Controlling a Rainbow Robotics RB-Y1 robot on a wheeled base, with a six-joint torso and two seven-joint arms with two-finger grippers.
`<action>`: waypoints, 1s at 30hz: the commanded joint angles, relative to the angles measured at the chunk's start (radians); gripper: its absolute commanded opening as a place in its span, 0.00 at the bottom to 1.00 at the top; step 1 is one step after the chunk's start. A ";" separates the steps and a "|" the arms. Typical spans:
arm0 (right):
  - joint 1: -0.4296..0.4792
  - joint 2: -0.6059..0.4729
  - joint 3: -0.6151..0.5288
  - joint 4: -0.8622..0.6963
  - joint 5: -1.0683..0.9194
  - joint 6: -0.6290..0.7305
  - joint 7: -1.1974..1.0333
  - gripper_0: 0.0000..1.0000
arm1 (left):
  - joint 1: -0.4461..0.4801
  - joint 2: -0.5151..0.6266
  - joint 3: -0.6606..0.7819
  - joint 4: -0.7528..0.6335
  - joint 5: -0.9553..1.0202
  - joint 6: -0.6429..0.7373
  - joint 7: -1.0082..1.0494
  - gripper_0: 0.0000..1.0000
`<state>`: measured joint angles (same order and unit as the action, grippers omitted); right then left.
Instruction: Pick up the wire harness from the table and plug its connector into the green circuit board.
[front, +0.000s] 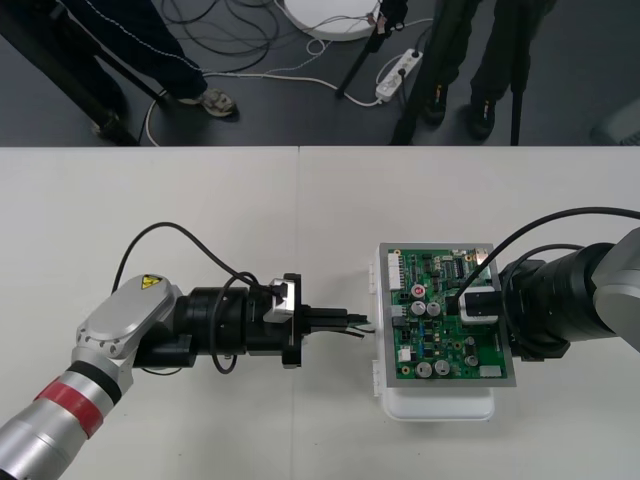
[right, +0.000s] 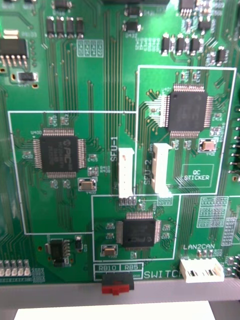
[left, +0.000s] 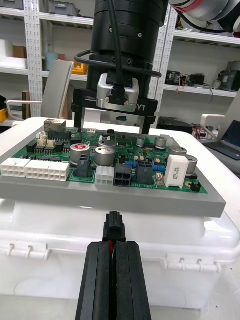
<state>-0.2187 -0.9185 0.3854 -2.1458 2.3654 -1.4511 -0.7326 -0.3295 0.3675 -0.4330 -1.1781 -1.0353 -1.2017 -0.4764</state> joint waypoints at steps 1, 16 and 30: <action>-0.004 0.032 0.010 -0.020 -0.023 0.018 0.030 1.00 | 0.018 0.047 0.062 -0.037 0.017 -0.116 -0.068 0.00; -0.002 0.032 0.009 -0.020 -0.023 0.018 0.030 1.00 | 0.023 0.034 0.111 -0.037 0.017 -0.196 -0.068 0.00; -0.004 0.032 0.007 -0.020 -0.021 0.018 0.030 1.00 | 0.015 -0.016 0.108 -0.037 -0.020 -0.167 -0.054 0.00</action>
<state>-0.2187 -0.9185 0.3854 -2.1458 2.3649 -1.4509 -0.7326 -0.3149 0.3810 -0.3455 -1.1808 -1.0435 -1.3383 -0.4764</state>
